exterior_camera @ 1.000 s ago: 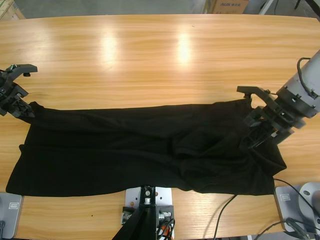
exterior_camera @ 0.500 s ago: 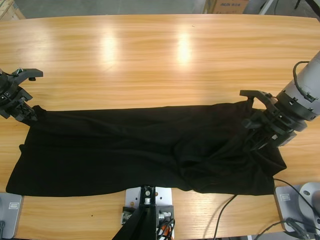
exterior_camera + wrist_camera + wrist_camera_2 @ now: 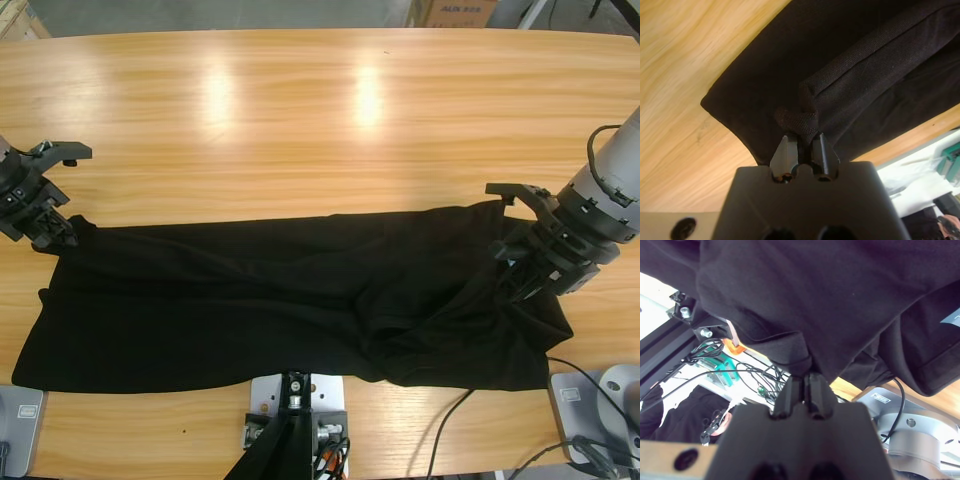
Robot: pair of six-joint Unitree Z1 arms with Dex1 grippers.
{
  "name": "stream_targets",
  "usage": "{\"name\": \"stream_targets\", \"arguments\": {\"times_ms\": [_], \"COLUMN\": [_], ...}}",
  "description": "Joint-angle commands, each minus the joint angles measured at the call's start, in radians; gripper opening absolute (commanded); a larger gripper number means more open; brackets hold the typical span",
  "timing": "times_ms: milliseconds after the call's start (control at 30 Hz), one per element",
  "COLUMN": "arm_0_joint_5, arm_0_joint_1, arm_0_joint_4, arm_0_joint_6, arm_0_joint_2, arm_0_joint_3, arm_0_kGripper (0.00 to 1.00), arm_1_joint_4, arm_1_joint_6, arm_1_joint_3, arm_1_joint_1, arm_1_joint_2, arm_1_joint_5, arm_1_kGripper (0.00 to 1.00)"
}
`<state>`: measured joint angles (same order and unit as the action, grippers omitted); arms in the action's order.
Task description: Fold clothes
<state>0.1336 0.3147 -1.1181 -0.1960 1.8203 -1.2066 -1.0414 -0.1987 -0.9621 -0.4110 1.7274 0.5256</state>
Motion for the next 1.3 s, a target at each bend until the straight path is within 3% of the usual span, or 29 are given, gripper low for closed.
{"name": "stream_targets", "arguments": {"times_ms": [33, 267, 400, 500, 733, 767, 800, 833, 1033, 1300], "arm_0_joint_5": [-0.086, -0.081, 0.008, 0.006, 0.049, 0.053, 0.061, 0.063, 0.063, 0.224], "arm_0_joint_1": [0.003, -0.029, -0.027, -0.017, 0.172, 0.195, 0.210, 0.218, 0.228, 0.278], "arm_0_joint_4": [-0.019, -0.013, 0.013, 0.038, -0.004, -0.005, -0.005, -0.005, -0.015, -0.009], "arm_0_joint_6": [-0.001, 0.039, 0.059, -0.005, -0.181, -0.181, -0.180, -0.180, -0.194, -0.264], "arm_0_joint_2": [0.024, -0.023, -0.005, 0.030, 0.145, 0.149, 0.151, 0.151, 0.103, 0.134], "arm_0_joint_3": [0.001, -0.003, 0.004, 0.005, -0.093, -0.094, -0.094, -0.091, -0.081, -0.138], "arm_0_kGripper": [1.000, 1.000, 0.977, 0.978, 0.987, 0.987, 0.987, 0.987, 0.987, 0.987], "arm_1_joint_4": [-0.005, -0.005, -0.001, 0.001, 0.019, 0.018, 0.015, 0.011, -0.062, -0.045], "arm_1_joint_6": [-0.010, -0.005, -0.001, 0.004, 0.011, 0.010, 0.007, -0.003, -0.096, -0.105], "arm_1_joint_3": [0.017, 0.019, 0.019, 0.019, 0.017, 0.017, 0.016, 0.015, 0.004, 0.005], "arm_1_joint_1": [-0.009, -0.009, -0.009, -0.009, -0.009, -0.009, -0.009, -0.009, -0.029, -0.031], "arm_1_joint_2": [0.007, 0.009, 0.011, 0.009, 0.021, 0.025, 0.024, 0.014, -0.056, -0.116], "arm_1_joint_5": [-0.009, -0.002, 0.003, 0.008, 0.011, 0.007, -0.005, -0.022, -0.155, -0.168], "arm_1_kGripper": [0.000, 0.000, 0.000, 0.000, 0.000, 0.268, 0.860, 0.997, 1.000, 1.000]}}
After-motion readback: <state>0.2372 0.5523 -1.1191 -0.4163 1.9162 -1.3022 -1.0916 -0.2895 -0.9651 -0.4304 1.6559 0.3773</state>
